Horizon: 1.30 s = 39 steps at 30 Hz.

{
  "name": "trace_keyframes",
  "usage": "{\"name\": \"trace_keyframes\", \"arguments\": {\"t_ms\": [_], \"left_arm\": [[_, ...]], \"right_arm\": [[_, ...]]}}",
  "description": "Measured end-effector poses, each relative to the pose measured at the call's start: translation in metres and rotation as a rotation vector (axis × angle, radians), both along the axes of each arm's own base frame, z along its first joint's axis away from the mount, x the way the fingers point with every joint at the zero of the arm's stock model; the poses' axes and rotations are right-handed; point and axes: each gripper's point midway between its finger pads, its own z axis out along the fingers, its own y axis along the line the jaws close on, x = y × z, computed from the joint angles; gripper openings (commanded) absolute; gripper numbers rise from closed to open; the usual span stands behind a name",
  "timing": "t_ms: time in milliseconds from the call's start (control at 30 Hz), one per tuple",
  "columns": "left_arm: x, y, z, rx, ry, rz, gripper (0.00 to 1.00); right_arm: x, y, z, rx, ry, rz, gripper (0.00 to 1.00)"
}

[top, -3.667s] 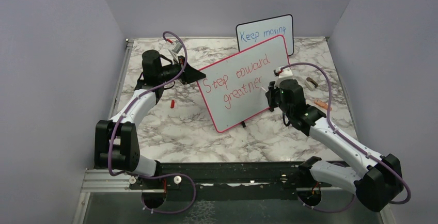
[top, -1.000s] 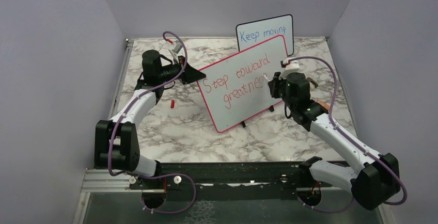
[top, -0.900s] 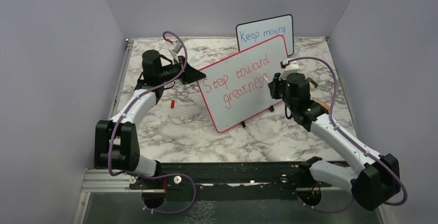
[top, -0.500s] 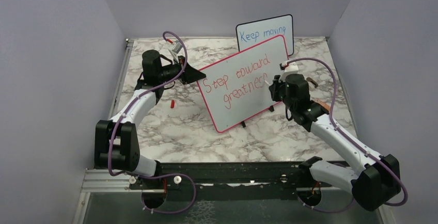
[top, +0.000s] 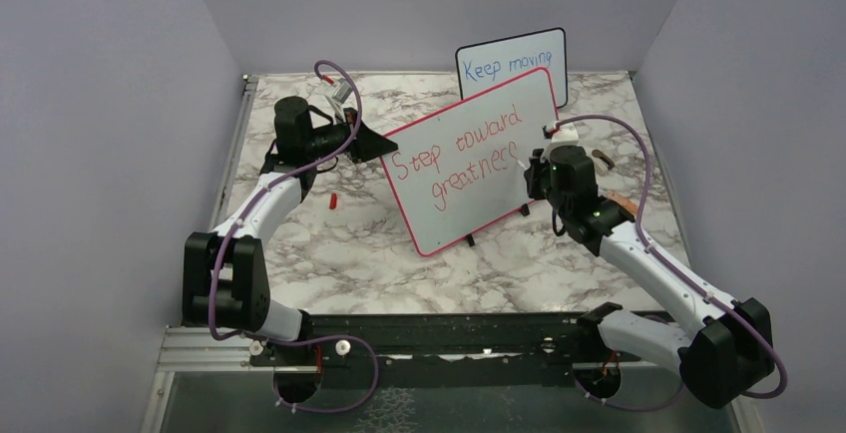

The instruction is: Write a sentence on the whiteboard

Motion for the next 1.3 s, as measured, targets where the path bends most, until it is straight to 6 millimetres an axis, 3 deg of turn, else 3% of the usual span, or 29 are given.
{"name": "trace_keyframes", "arguments": {"t_ms": [367, 700, 1000, 1300], "left_arm": [[0.0, 0.0, 0.0, 0.0, 0.0, 0.0, 0.0], [0.0, 0.0, 0.0, 0.0, 0.0, 0.0, 0.0], [0.0, 0.0, 0.0, 0.0, 0.0, 0.0, 0.0], [0.0, 0.0, 0.0, 0.0, 0.0, 0.0, 0.0]], "right_arm": [[-0.008, 0.007, -0.006, 0.017, 0.039, 0.041, 0.0], [-0.011, 0.012, 0.0, 0.059, 0.031, 0.059, 0.0], [-0.013, -0.005, 0.016, 0.067, -0.033, -0.025, 0.0], [-0.007, -0.015, 0.007, 0.053, -0.027, -0.079, 0.0]]}}
